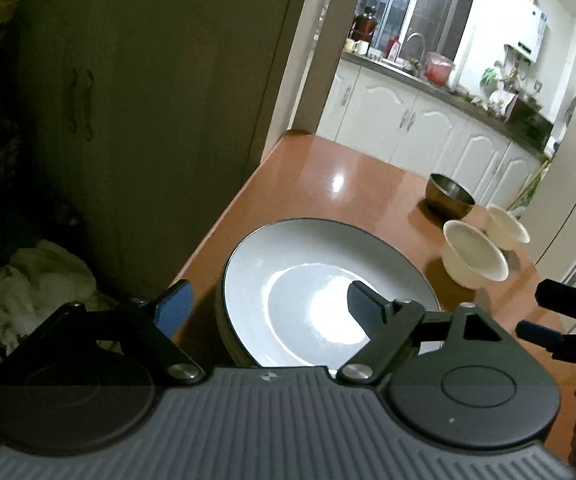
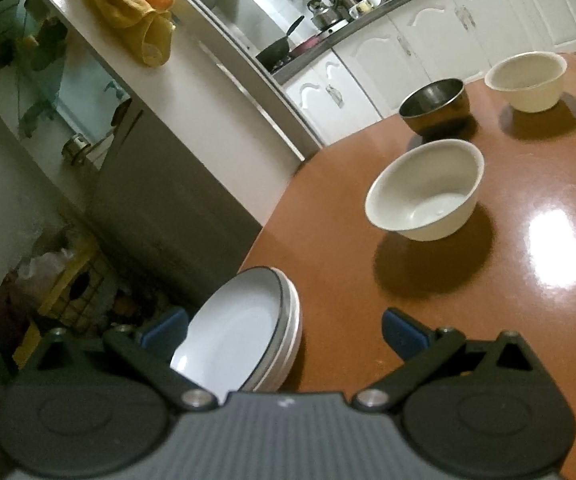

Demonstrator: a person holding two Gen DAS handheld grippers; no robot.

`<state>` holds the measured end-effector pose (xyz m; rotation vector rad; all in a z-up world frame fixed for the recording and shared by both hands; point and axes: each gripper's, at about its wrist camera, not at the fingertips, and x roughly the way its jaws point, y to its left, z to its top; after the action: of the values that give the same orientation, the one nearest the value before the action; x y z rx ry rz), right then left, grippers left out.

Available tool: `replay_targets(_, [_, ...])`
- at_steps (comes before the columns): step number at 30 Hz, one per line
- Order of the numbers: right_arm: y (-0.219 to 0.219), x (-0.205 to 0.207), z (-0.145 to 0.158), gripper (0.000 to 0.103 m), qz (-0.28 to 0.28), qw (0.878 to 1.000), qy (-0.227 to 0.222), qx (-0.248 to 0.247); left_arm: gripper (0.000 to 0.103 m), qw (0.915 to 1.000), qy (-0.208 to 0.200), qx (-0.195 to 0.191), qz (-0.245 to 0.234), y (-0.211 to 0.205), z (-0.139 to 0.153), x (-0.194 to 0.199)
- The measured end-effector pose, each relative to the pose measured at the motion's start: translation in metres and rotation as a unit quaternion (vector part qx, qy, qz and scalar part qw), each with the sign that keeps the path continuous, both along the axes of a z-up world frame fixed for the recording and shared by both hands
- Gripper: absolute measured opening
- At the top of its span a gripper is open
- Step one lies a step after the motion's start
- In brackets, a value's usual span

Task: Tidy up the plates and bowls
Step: 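Move both tools toward the large white ceramic bowl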

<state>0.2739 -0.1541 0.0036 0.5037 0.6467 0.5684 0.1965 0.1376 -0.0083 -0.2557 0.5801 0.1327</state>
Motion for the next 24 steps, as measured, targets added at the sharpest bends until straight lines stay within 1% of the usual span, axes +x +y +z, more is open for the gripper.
replay_targets(7, [-0.003, -0.009, 0.001, 0.103, -0.022, 0.999, -0.011, -0.028, 0.103, 0.9989, 0.015, 0.044, 0.003, -0.023, 0.007, 0.008])
replay_targets(13, [-0.012, -0.015, 0.003, 0.103, -0.04, 0.998, -0.028, -0.041, 0.103, 0.9955, 0.027, 0.091, 0.005, -0.047, 0.009, 0.014])
replay_targets(19, [-0.027, -0.02, 0.005, 0.103, -0.06, 0.996, -0.041, -0.049, 0.103, 0.992, 0.029, 0.123, -0.013, -0.073, 0.01, 0.023])
replay_targets(24, [-0.042, -0.023, 0.003, 0.103, -0.074, 0.995, -0.043, -0.048, 0.103, 0.9887, 0.025, 0.143, -0.037, -0.097, 0.01, 0.032])
